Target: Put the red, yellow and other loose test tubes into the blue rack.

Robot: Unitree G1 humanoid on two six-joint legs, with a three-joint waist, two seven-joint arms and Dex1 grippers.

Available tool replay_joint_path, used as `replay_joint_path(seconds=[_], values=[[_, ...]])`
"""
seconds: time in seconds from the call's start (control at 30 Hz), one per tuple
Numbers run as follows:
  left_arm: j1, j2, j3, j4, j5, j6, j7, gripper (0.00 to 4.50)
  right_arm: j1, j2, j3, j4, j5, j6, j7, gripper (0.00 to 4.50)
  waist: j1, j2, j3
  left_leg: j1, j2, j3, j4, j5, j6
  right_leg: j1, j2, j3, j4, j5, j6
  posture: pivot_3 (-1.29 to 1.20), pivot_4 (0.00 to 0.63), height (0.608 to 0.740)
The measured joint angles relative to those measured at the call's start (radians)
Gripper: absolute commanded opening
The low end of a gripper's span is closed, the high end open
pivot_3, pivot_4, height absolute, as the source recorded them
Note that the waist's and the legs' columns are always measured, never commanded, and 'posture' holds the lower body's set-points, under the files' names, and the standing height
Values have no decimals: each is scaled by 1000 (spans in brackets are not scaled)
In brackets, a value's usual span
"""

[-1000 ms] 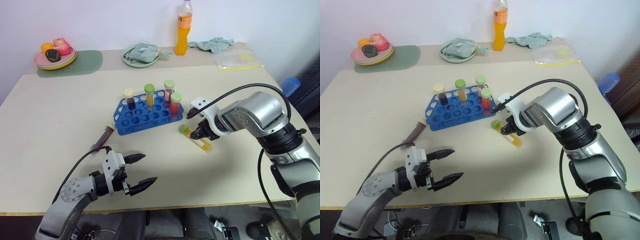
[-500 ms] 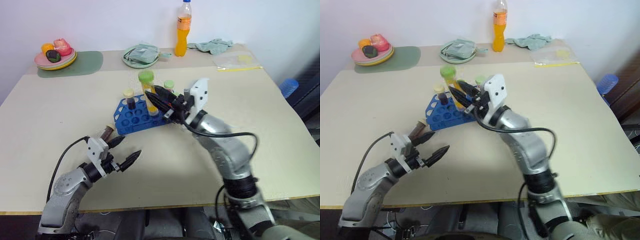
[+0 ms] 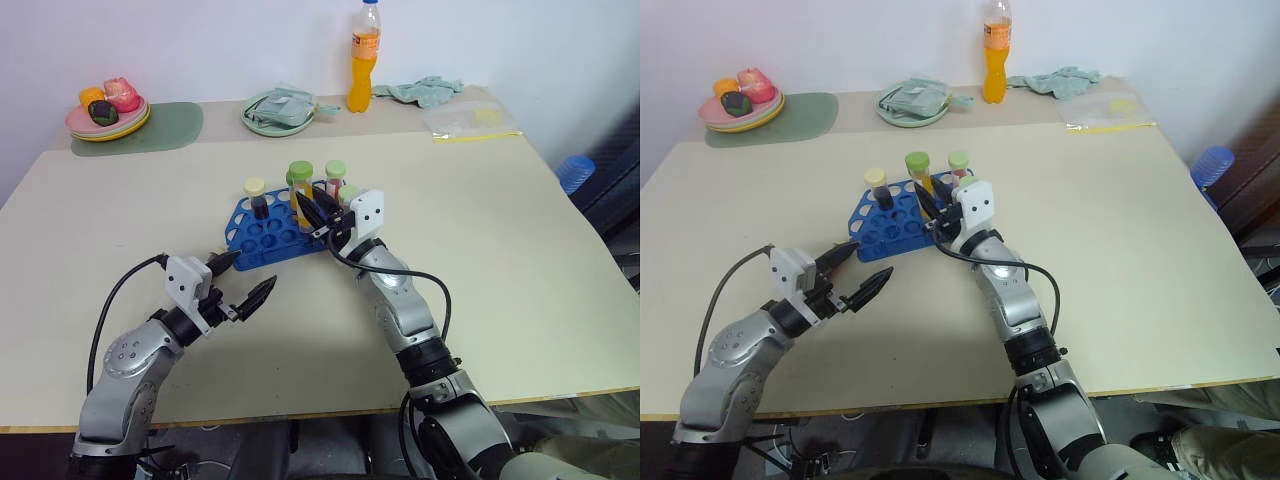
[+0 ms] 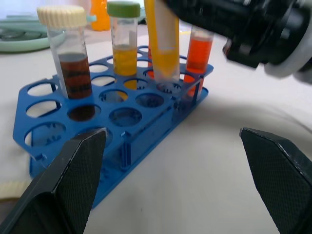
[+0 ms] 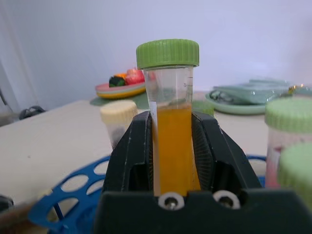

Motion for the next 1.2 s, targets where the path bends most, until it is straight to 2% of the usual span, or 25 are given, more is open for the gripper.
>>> replay_joint_path(seconds=[0.6,0.67,0.7,0.83,0.87,1.0,1.2], values=[[-13,-10,-20,-75,0,80,63,4500,13,13,3,60,-61,-58,-12,669,0,0,0,1,0,0,0,0,0,0,0,0,0,0,0,0,150,740],[-13,-10,-20,-75,0,81,63,4500,17,13,3,60,-64,-63,-9,1707,0,0,0,1,0,0,0,0,0,0,0,0,0,0,0,0,150,740],[-13,-10,-20,-75,0,81,63,4500,21,13,3,60,-62,-63,-2,2015,0,0,0,1,0,0,0,0,0,0,0,0,0,0,0,0,150,740],[-13,-10,-18,-75,0,87,65,4500,33,13,7,53,-57,-63,15,4103,0,0,0,1,0,0,0,0,0,0,0,1,0,0,0,0,150,740],[-13,-10,-17,-75,-1,90,70,4500,33,12,11,38,-58,-63,17,4459,-1,0,0,1,0,0,0,0,0,0,0,1,0,0,0,0,150,740],[-57,15,39,-77,-36,186,127,4500,33,2,21,-93,-62,-38,24,4459,1,0,0,1,0,0,0,0,0,0,0,0,1,0,0,0,150,740],[-208,222,136,-73,-71,498,195,4500,32,-39,17,-316,-24,87,45,4459,2,0,0,1,0,0,0,0,0,0,0,0,2,0,0,0,150,740]])
